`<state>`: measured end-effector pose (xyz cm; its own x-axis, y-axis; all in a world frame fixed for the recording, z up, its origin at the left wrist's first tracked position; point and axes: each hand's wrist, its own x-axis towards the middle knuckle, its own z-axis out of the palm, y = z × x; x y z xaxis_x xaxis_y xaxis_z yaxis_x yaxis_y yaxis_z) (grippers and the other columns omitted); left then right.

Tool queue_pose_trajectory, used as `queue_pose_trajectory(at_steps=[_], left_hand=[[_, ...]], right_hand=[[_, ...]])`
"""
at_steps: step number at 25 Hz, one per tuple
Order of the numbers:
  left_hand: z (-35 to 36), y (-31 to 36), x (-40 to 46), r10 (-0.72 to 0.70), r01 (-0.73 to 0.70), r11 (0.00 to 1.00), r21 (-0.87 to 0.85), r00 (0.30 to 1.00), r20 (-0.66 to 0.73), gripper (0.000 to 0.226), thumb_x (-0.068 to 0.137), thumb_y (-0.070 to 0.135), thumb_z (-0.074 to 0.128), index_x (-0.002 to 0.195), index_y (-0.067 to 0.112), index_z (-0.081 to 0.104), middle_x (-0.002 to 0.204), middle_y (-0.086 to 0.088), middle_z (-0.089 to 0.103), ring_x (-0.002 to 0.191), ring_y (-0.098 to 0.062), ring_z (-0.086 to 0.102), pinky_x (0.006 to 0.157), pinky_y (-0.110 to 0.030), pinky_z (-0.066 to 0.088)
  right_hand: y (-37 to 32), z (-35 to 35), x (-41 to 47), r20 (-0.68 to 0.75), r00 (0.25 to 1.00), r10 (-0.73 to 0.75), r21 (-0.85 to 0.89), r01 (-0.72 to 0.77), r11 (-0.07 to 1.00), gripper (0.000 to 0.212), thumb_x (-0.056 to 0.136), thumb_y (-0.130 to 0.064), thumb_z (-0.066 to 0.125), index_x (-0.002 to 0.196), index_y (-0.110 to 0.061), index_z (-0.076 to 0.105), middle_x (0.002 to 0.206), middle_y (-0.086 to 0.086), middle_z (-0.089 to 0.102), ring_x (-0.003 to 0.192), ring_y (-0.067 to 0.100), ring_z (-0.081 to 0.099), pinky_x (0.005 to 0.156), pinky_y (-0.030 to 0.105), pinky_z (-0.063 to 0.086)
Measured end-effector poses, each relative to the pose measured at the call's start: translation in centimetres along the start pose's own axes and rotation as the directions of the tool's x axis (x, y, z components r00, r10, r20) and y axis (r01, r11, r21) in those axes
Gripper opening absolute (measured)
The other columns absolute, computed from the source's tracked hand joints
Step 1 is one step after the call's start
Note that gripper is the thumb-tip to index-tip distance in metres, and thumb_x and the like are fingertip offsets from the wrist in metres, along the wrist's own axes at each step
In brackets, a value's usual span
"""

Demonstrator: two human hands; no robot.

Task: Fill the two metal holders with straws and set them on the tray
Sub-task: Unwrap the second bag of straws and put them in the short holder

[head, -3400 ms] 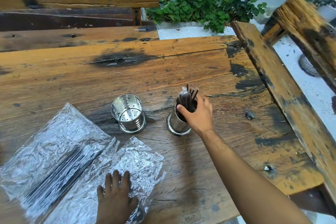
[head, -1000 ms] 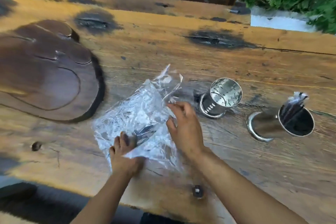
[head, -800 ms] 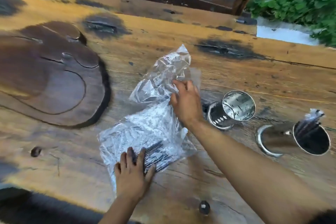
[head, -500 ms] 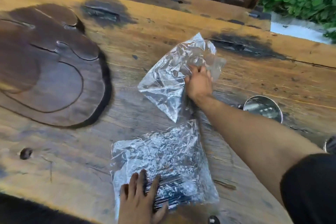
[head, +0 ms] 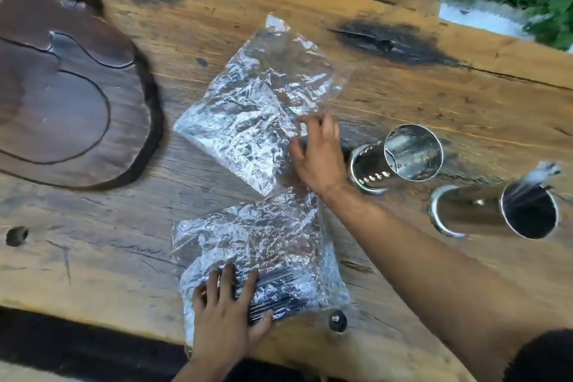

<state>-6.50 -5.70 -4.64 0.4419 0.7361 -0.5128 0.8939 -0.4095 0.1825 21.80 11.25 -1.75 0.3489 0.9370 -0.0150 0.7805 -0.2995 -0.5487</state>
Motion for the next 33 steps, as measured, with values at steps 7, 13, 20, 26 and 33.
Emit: queue_pose_trajectory(at_steps=[7,13,20,26,33], left_hand=[[-0.1,4.9,-0.8,0.019,-0.027,0.991,0.127,0.998,0.063,0.08,0.073,0.078,0.05,0.135,0.029,0.062,0.138,-0.024,0.058,0.124,-0.049,0.054,0.091,-0.063,0.046],[0.3,10.0,-1.3,0.062,-0.076,0.975,0.21,0.995,0.074,0.081,0.074,0.078,0.047,0.136,0.027,0.061,0.142,-0.023,0.055,0.124,-0.048,0.053,0.091,-0.061,0.046],[0.8,11.2,-1.3,0.082,-0.088,0.966,0.241,0.996,0.035,0.081,0.075,0.078,0.045,0.138,0.03,0.054,0.145,-0.019,0.049,0.125,-0.044,0.048,0.09,-0.057,0.045],[1.1,11.0,-1.2,0.081,-0.082,0.969,0.234,0.997,0.012,0.078,0.077,0.079,0.045,0.139,0.033,0.049,0.144,-0.016,0.048,0.126,-0.04,0.045,0.091,-0.056,0.046],[1.3,10.4,-1.7,0.088,-0.084,0.968,0.237,0.996,-0.003,0.078,0.076,0.079,0.045,0.137,0.032,0.052,0.139,-0.018,0.052,0.126,-0.041,0.046,0.091,-0.056,0.046]], right_hand=[[6.0,-2.9,-19.8,0.047,0.935,0.35,0.103,-0.353,0.93,0.039,0.09,-0.031,0.074,0.12,-0.018,0.053,0.115,0.0,0.046,0.092,0.013,0.055,0.079,0.028,0.054],[11.1,-5.0,-27.7,0.224,0.788,0.573,0.099,-0.604,0.791,0.033,0.087,-0.042,0.075,0.102,-0.023,0.052,0.097,-0.002,0.059,0.081,0.017,0.062,0.069,0.035,0.055],[13.1,-5.7,-27.3,0.256,0.776,0.577,0.034,-0.604,0.797,0.018,0.093,-0.038,0.061,0.083,-0.023,0.061,0.082,-0.005,0.064,0.073,0.015,0.062,0.064,0.029,0.053],[14.3,-6.7,-27.0,0.254,0.769,0.586,0.127,-0.627,0.768,0.014,0.091,-0.025,0.062,0.077,-0.021,0.062,0.073,-0.004,0.065,0.066,0.014,0.063,0.057,0.029,0.051],[19.3,-9.3,-26.6,0.312,0.686,0.657,0.05,-0.703,0.71,0.021,0.094,-0.033,0.067,0.074,-0.026,0.063,0.068,-0.012,0.07,0.065,0.005,0.066,0.052,0.018,0.04]])
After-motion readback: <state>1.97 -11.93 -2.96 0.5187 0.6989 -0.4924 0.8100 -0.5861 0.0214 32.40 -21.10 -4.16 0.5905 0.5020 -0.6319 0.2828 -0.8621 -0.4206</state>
